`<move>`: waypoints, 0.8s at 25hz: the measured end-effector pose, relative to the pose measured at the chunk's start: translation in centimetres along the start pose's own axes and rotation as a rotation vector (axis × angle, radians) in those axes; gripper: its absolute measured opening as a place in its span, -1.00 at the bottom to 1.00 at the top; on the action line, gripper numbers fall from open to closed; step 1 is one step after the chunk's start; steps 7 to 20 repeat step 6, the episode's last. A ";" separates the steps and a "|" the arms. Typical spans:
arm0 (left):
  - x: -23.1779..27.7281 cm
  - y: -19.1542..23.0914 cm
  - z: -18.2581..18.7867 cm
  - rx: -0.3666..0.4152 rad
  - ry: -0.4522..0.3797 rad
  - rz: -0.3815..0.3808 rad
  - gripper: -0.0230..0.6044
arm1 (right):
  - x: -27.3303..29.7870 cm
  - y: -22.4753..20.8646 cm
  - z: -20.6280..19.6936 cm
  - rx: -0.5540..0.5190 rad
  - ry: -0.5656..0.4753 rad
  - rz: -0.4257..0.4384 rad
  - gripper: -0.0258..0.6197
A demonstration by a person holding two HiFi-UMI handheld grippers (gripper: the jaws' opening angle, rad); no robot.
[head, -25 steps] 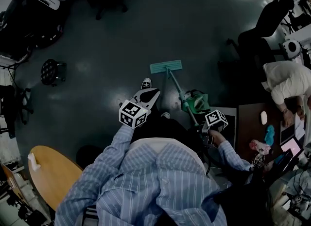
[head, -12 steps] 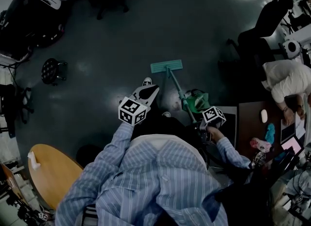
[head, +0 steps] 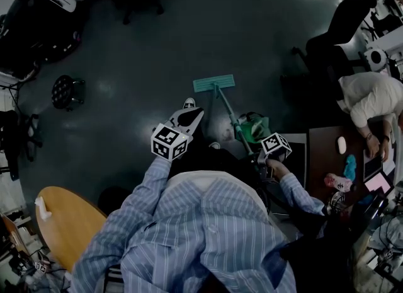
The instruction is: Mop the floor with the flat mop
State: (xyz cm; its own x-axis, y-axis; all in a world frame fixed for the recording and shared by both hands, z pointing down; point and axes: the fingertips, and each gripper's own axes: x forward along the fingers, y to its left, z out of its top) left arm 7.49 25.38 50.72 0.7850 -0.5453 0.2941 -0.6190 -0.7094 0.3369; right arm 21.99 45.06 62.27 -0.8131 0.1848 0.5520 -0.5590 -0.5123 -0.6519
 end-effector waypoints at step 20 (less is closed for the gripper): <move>-0.7 0.0 0.5 -0.005 -0.003 0.005 -0.91 | -0.1 0.4 -0.5 0.012 -0.007 0.007 -0.89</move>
